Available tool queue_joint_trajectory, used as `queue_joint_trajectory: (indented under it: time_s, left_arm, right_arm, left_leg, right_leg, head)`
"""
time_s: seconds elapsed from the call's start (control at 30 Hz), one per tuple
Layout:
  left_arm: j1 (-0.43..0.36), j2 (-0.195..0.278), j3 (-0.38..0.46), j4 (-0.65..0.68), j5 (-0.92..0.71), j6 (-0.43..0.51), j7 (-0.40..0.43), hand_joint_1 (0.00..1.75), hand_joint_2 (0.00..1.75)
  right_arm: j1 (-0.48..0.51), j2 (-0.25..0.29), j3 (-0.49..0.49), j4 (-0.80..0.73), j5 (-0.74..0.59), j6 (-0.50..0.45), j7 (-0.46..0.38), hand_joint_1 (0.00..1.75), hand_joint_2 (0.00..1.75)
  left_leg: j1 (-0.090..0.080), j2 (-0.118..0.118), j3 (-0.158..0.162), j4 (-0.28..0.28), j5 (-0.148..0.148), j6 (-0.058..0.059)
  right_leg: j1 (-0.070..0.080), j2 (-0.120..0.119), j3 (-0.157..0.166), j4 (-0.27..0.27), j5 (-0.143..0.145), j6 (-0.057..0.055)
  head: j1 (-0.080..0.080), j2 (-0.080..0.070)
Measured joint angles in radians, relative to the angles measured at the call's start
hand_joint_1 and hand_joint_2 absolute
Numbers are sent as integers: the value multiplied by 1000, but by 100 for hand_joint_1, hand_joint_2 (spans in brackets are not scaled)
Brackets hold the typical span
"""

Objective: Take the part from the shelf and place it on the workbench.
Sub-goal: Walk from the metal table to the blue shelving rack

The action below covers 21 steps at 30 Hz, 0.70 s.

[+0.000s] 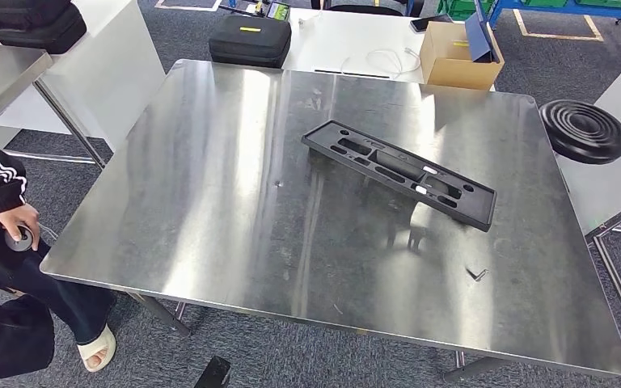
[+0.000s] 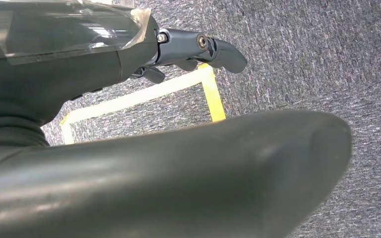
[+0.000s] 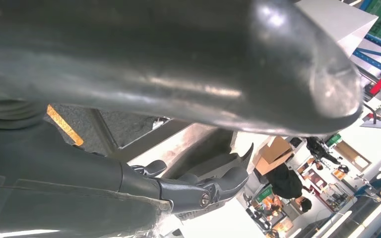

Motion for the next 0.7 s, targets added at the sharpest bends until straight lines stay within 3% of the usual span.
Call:
queue_joint_trajectory:
  time_s: [0.7]
  left_arm:
    - [0, 0, 0, 0, 0, 0, 0, 0, 0]
  right_arm:
    - [0, 0, 0, 0, 0, 0, 0, 0, 0]
  left_leg:
    - [0, 0, 0, 0, 0, 0]
  right_leg:
    - [0, 0, 0, 0, 0, 0]
  head:
    - [0, 0]
